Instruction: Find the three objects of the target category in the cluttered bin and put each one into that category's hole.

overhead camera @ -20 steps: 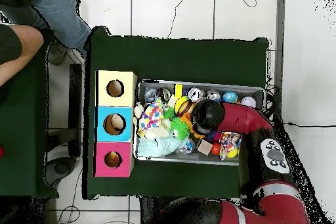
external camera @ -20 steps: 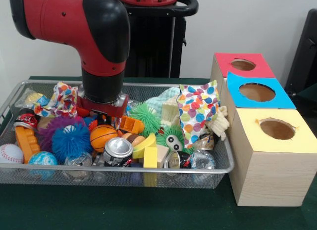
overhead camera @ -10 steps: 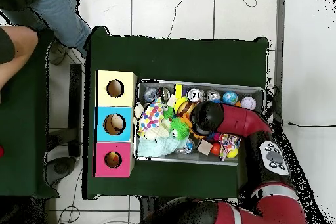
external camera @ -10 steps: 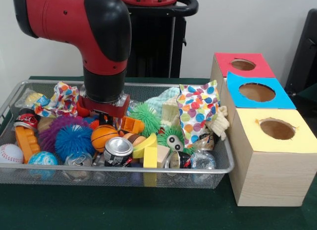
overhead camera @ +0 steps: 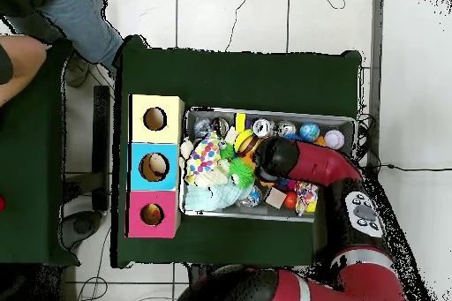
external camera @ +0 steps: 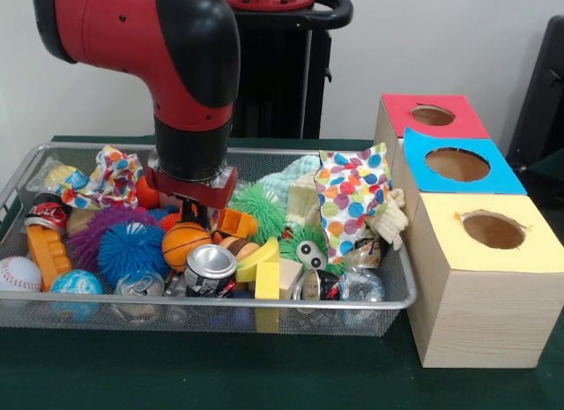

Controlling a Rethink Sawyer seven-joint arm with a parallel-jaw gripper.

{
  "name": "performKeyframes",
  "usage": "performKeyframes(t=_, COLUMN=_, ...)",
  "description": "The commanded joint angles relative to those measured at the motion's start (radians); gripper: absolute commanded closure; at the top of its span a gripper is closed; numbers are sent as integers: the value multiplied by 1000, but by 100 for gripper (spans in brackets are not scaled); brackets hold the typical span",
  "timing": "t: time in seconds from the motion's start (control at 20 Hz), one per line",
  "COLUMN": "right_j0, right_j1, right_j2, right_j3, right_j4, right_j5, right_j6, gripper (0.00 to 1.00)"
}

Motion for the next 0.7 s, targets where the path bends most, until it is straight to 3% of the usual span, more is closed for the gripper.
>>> performKeyframes(t=0.05, right_j0=55, right_j1=19, right_j2=48, right_j3=90, right_j4=94, right_j5=-65, right_j6=266, gripper=100)
performKeyframes(t=0.7, right_j0=126, right_j1=37, right_j2=22, right_j3=86, right_j4=198, right_j5=-78, right_j6=297, gripper=100)
